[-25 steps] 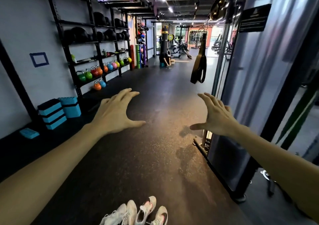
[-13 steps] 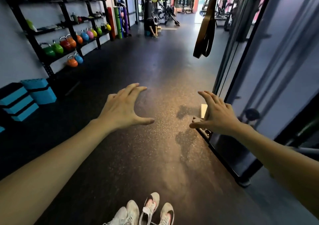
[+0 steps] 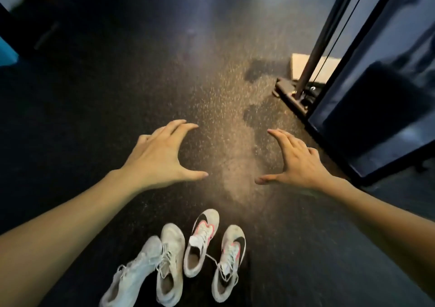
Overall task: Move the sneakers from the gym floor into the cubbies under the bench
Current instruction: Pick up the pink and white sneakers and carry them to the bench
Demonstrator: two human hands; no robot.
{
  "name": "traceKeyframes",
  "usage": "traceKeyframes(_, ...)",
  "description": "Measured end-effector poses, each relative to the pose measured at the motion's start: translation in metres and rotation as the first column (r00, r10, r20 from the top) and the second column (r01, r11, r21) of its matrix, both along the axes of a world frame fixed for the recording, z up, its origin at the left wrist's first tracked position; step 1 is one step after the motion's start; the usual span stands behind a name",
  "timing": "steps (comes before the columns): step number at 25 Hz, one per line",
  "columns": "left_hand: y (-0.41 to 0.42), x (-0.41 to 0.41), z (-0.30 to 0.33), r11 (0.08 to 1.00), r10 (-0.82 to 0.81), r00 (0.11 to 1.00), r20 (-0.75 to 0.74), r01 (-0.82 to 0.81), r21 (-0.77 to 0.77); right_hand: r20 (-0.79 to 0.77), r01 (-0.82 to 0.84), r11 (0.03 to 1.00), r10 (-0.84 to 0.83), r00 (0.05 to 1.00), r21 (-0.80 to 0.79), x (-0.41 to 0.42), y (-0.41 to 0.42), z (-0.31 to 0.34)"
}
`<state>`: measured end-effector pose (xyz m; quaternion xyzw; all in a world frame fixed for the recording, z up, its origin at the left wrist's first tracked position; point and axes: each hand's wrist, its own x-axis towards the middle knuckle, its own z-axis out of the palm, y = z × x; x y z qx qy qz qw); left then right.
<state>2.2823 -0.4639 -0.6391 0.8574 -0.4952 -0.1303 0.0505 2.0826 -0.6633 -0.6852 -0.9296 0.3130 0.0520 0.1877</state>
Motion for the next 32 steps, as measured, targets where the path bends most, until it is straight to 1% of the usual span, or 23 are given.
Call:
traceKeyframes(5,0.023,-0.026,-0.2,0.991,-0.021,0.996,-0.083,0.032,0.132,-0.098,0.008,0.994,0.002,0.995,0.105,-0.025,0.027,-0.182)
traceKeyframes(7,0.037,-0.044,-0.271,0.98,-0.018,0.993,-0.119,0.041,0.193,-0.126,0.006,0.987,0.015,0.992,0.159,-0.038,0.046,-0.249)
traceKeyframes(9,0.054,-0.06,-0.328,0.972,-0.006,0.99,-0.141,0.038,0.23,-0.128,0.011,0.975,0.017,0.992,0.221,-0.053,0.067,-0.301)
traceKeyframes(13,0.088,-0.09,-0.414,0.954,-0.021,0.982,-0.187,0.076,0.291,-0.109,0.019,0.941,0.019,0.994,0.337,-0.078,0.109,-0.378)
traceKeyframes(16,0.113,-0.106,-0.456,0.931,0.006,0.976,-0.218,0.075,0.358,-0.085,0.031,0.898,0.008,0.996,0.439,-0.088,0.141,-0.415)
traceKeyframes(20,0.135,-0.117,-0.489,0.879,0.061,0.968,-0.245,0.064,0.473,-0.019,0.002,0.815,0.011,1.0,0.579,-0.089,0.175,-0.438)
traceKeyframes(23,0.15,-0.126,-0.507,0.842,0.08,0.967,-0.242,0.064,0.536,-0.043,0.049,0.726,-0.027,0.999,0.686,-0.086,0.197,-0.448)
traceKeyframes(25,0.155,-0.129,-0.518,0.852,0.093,0.963,-0.254,0.055,0.52,-0.089,0.096,0.677,-0.045,0.995,0.73,-0.085,0.21,-0.455)
traceKeyframes(27,0.156,-0.128,-0.526,0.863,0.072,0.963,-0.26,0.07,0.5,-0.16,0.128,0.668,-0.013,0.987,0.733,-0.088,0.222,-0.462)
traceKeyframes(30,0.158,-0.123,-0.537,0.882,0.049,0.966,-0.254,0.077,0.464,-0.302,0.147,0.718,0.092,0.949,0.681,-0.088,0.239,-0.468)
traceKeyframes(32,0.161,-0.123,-0.543,0.898,0.072,0.966,-0.248,0.045,0.438,-0.34,0.165,0.745,0.088,0.936,0.647,-0.083,0.247,-0.472)
